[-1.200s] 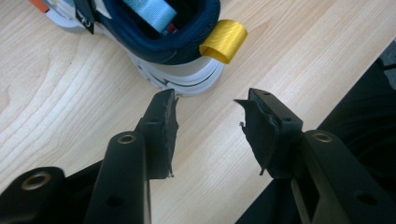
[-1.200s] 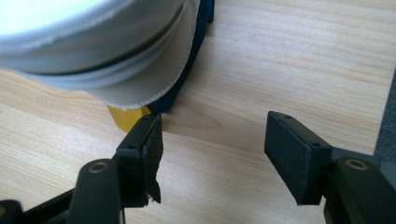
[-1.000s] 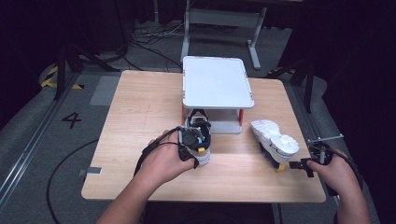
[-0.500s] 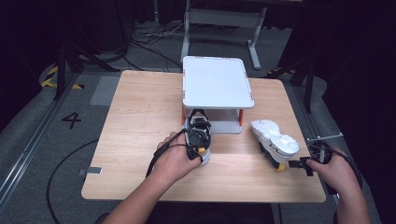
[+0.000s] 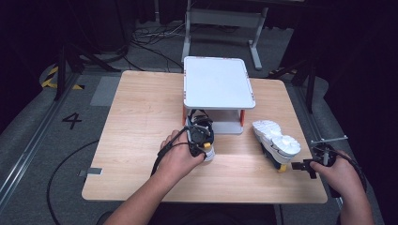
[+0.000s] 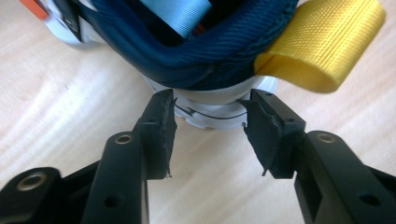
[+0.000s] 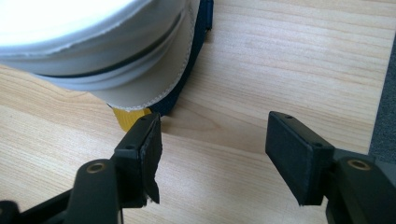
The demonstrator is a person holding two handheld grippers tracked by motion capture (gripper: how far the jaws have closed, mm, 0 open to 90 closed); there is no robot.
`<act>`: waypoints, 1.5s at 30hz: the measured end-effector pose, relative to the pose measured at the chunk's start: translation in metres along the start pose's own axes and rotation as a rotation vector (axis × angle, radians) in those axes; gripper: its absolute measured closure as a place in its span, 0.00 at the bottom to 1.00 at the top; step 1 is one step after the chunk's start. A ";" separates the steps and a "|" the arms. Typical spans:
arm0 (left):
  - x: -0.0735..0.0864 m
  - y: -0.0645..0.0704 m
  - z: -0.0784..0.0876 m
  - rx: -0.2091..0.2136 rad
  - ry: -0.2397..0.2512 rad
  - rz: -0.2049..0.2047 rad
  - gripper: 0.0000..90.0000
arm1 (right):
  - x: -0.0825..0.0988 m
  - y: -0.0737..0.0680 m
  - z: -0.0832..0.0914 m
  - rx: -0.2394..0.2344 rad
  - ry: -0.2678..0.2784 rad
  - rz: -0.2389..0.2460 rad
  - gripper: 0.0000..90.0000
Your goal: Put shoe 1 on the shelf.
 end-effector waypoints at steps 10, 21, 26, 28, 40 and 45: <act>-0.016 -0.005 0.008 -0.021 0.080 0.005 0.56 | 0.007 0.002 0.002 0.007 -0.001 -0.017 0.40; -0.033 -0.004 -0.004 -0.107 0.167 -0.045 0.37 | 0.008 0.003 0.004 0.010 0.010 -0.020 0.39; -0.042 -0.012 -0.001 -0.076 0.197 -0.055 0.41 | 0.009 0.005 0.001 0.013 0.001 -0.025 0.39; -0.044 -0.014 0.000 -0.066 0.206 -0.071 0.41 | 0.010 0.004 0.000 0.012 0.001 -0.030 0.38; -0.059 -0.042 -0.014 -0.117 0.344 -0.065 0.53 | 0.011 0.004 -0.001 0.011 0.000 -0.041 0.38; -0.066 -0.048 -0.025 -0.141 0.375 -0.079 0.53 | 0.011 0.003 -0.003 0.010 -0.003 -0.039 0.38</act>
Point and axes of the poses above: each handheld gripper's, and its own axes: z roughly backward along the jaws, x roughly out of its underside, y roughly to its right, the point moved 6 cm from there along -z, roughly forward along the jaws, and after that the axes turned 6 degrees about y, right-handed, at the moved point
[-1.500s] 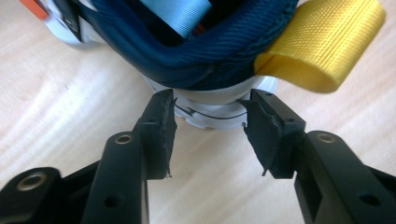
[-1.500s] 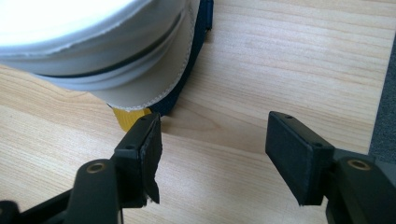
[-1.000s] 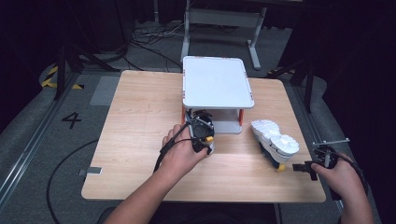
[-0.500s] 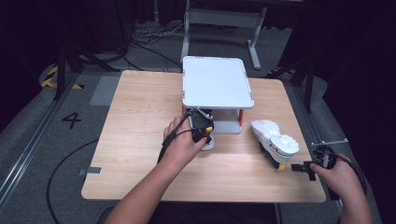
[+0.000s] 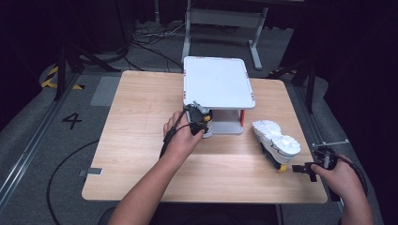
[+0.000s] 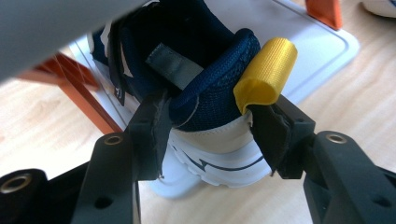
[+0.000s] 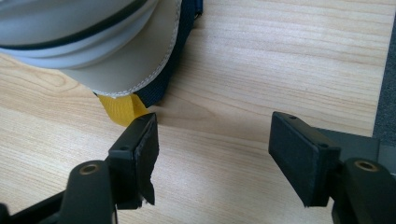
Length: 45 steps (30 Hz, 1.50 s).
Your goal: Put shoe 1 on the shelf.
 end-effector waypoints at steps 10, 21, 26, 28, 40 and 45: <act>0.002 -0.014 -0.009 -0.049 0.035 0.027 0.53 | 0.001 0.001 0.002 0.001 0.006 0.001 0.38; -0.002 -0.021 -0.015 -0.110 0.035 -0.025 0.52 | 0.001 -0.001 0.000 0.001 0.003 0.005 0.38; -0.002 -0.016 -0.010 -0.078 0.004 0.015 0.49 | 0.000 -0.001 0.003 0.001 0.009 0.004 0.38; -0.005 -0.011 0.002 -0.047 -0.006 0.038 0.47 | -0.002 0.000 0.004 0.005 0.019 0.007 0.38; 0.000 -0.019 0.073 0.041 -0.077 0.115 0.35 | -0.010 -0.005 0.006 -0.005 0.041 0.030 0.37; 0.019 -0.041 0.101 0.019 -0.123 0.153 0.34 | -0.010 -0.007 0.014 0.002 0.046 0.034 0.35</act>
Point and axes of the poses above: each handheld gripper's, and its own axes: z roughly backward along the jaws, x roughly out of its underside, y roughly to its right, the point moved 6 cm from there along -z, roughly forward along the jaws, and after that the axes turned 6 degrees about y, right-handed, at the moved point
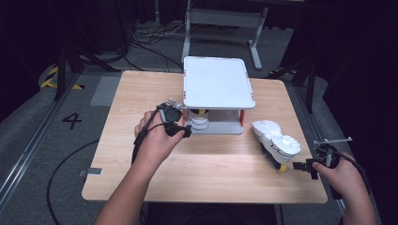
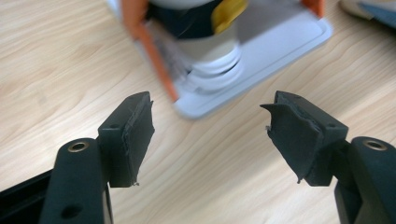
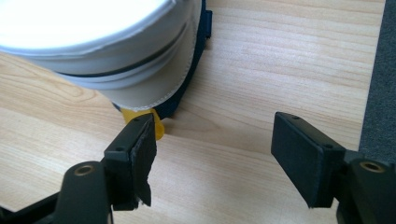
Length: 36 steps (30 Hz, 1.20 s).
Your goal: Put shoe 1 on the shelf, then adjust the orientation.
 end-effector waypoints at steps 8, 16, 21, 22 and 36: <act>0.026 -0.037 0.016 -0.034 -0.108 0.071 0.37 | -0.007 -0.005 0.014 -0.007 0.030 0.033 0.31; 0.054 -0.065 0.018 -0.071 -0.183 0.123 0.37 | -0.018 -0.001 0.034 0.005 0.078 0.026 0.34; 0.059 -0.064 0.021 -0.055 -0.173 0.146 0.37 | -0.033 -0.004 0.049 0.006 0.173 0.047 0.38; 0.061 -0.064 0.021 -0.054 -0.172 0.152 0.36 | -0.037 -0.006 0.050 0.000 0.190 0.050 0.39; 0.094 -0.075 0.034 -0.070 -0.181 0.198 0.36 | -0.088 -0.033 0.018 -0.062 0.283 0.147 0.44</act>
Point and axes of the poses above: each handheld gripper's, and its own axes: z roughly backward along the jaws, x roughly out of its underside, y roughly to its right, the point moved 6 cm from there along -z, roughly forward along the jaws, and after that the axes turned 6 degrees about y, right-handed, at the moved point
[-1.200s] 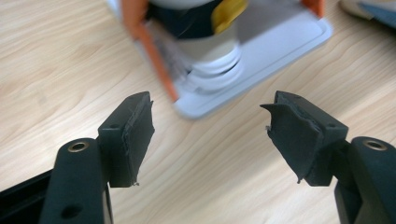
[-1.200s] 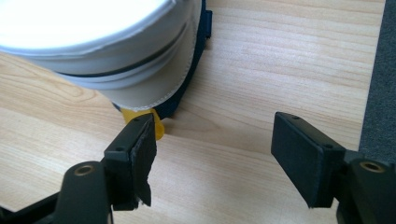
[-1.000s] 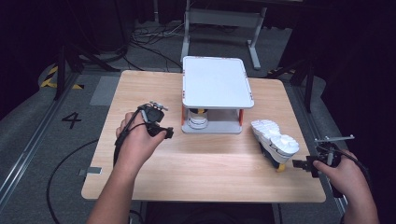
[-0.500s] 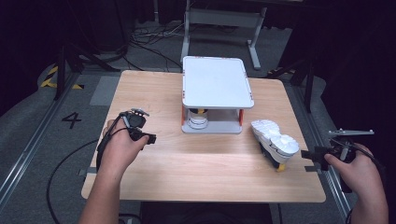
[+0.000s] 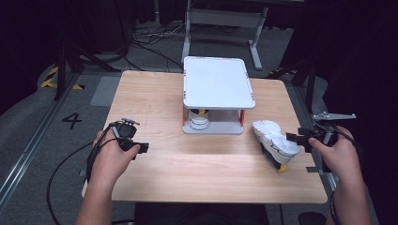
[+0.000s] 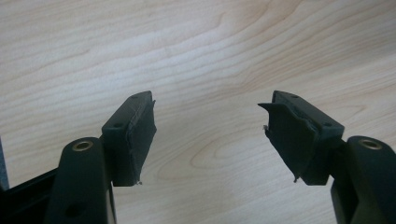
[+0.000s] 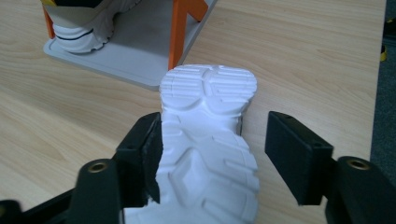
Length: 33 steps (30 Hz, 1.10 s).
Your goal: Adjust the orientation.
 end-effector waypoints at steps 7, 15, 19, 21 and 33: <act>0.012 -0.005 0.002 -0.005 -0.013 0.019 0.36 | -0.002 0.010 -0.037 0.039 -0.050 0.050 0.61; 0.015 -0.003 0.001 0.001 -0.020 0.017 0.36 | -0.004 -0.004 -0.046 0.009 -0.079 0.076 0.67; 0.014 -0.001 -0.001 0.003 -0.028 0.006 0.36 | 0.000 -0.012 -0.046 0.003 -0.115 0.098 0.73; 0.014 0.001 -0.002 0.008 -0.028 0.006 0.36 | 0.000 -0.012 -0.047 0.005 -0.114 0.108 0.74; 0.012 0.007 -0.007 0.021 -0.038 -0.010 0.36 | 0.003 -0.016 -0.049 -0.003 -0.118 0.106 0.77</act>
Point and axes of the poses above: each handheld gripper's, and its own axes: z roughly backward along the jaws, x roughly out of its underside, y roughly to its right, the point moved 6 cm from there along -z, roughly forward along the jaws, and after that the axes turned 6 degrees about y, right-handed, at the moved point
